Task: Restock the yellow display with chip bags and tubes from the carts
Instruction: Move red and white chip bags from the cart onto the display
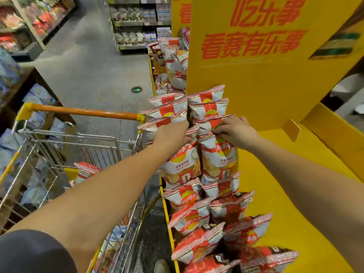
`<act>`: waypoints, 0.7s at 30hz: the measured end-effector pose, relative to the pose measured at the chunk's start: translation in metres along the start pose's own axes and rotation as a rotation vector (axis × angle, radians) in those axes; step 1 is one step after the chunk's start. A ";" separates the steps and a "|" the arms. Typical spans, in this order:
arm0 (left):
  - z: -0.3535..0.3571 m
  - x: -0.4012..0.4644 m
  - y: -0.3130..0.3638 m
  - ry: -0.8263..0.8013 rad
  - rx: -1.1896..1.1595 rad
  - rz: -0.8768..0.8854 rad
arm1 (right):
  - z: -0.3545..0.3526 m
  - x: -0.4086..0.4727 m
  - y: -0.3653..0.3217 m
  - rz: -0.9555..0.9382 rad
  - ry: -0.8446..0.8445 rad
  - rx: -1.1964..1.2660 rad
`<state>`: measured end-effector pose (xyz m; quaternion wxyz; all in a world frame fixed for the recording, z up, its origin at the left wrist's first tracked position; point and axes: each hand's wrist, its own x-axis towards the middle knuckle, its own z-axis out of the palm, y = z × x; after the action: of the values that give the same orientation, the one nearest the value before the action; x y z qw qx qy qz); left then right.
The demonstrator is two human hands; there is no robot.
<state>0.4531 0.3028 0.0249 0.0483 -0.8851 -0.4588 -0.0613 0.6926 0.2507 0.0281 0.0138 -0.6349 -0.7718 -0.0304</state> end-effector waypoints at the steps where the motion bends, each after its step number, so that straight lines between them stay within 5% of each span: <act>1: 0.000 0.001 0.001 0.013 0.024 0.019 | 0.002 0.001 -0.002 0.036 0.033 -0.003; 7: -0.007 -0.005 0.001 0.013 0.084 -0.014 | 0.004 -0.006 -0.031 0.361 0.153 -0.008; 12: -0.019 -0.027 0.008 0.077 0.075 -0.067 | 0.008 -0.030 -0.051 0.563 0.144 0.379; 21: -0.027 -0.097 0.028 0.163 -0.167 -0.255 | 0.025 -0.081 -0.060 0.191 -0.132 0.346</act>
<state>0.4189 0.2041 0.0356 0.0034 -0.8128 -0.5551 -0.1767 0.6500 0.1613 -0.0039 0.0750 -0.6940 -0.7010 0.1458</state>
